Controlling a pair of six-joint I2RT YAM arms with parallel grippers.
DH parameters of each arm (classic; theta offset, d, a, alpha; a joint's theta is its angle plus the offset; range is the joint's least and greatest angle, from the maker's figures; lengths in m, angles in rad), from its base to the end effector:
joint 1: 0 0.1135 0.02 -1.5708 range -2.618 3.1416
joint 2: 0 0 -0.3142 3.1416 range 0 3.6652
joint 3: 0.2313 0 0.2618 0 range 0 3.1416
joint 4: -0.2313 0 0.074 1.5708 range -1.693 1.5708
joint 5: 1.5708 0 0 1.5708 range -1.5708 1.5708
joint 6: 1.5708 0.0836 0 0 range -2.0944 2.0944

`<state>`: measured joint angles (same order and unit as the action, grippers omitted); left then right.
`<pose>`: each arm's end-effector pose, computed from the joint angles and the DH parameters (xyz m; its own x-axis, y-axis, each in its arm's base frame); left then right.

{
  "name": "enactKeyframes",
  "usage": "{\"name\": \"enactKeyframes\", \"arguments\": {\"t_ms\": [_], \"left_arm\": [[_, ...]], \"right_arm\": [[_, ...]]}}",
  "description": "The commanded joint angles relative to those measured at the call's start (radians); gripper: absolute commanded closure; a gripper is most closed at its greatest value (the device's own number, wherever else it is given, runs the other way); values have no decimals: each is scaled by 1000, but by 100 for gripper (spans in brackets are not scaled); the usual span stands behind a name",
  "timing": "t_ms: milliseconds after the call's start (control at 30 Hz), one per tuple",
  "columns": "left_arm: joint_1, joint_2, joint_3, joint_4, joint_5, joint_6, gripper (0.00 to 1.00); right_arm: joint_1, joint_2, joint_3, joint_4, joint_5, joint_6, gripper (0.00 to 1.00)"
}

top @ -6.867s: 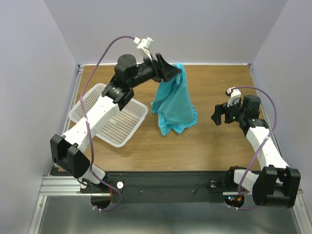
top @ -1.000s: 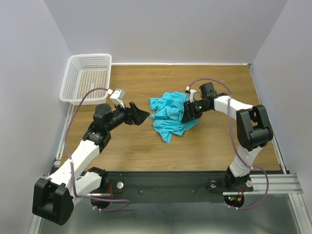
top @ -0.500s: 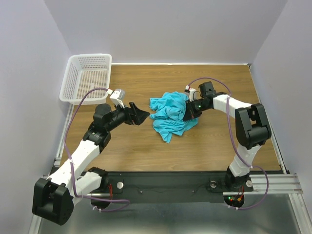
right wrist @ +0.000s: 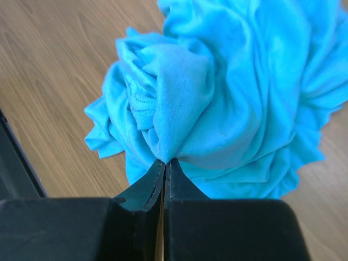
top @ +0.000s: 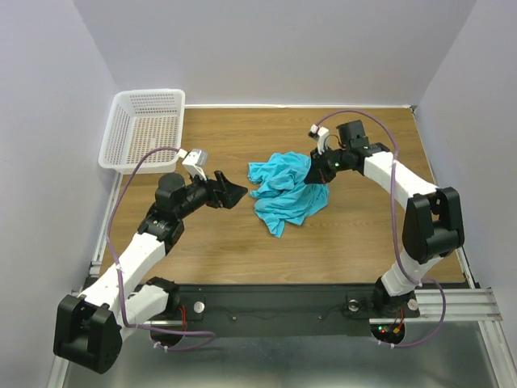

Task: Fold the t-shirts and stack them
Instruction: Flatten the tshirt out

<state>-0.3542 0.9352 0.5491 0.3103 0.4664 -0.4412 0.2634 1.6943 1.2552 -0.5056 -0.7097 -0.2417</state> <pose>0.2124 -0.1186 0.3147 -0.3761 -0.2676 -0.8871 0.6301 0.6281 -0.4566 0.3676 0.1555 0.2599 -0.6241 -0.3563 -0.6953 -0.7370 0.5641 0.3724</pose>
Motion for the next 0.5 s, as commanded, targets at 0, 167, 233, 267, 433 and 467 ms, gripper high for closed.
{"name": "enactKeyframes", "arguments": {"t_ms": [0, 167, 233, 267, 433, 467], "left_arm": [[-8, -10, 17, 53, 2, 38, 1], [-8, 46, 71, 44, 24, 73, 2], [-9, 86, 98, 46, 34, 87, 2], [-12, 100, 107, 46, 37, 91, 2], [-57, 235, 198, 50, 29, 137, 2], [-63, 260, 215, 50, 26, 147, 2]], "right_arm": [[10, -76, 75, -34, 18, -54, 99], [10, -134, 115, -54, 72, -79, 99], [10, -150, 118, -57, 102, -88, 99], [10, -163, 121, -57, 113, -91, 99], [8, -209, 113, -63, 199, -102, 99], [10, -217, 110, -66, 211, -107, 100]]}}
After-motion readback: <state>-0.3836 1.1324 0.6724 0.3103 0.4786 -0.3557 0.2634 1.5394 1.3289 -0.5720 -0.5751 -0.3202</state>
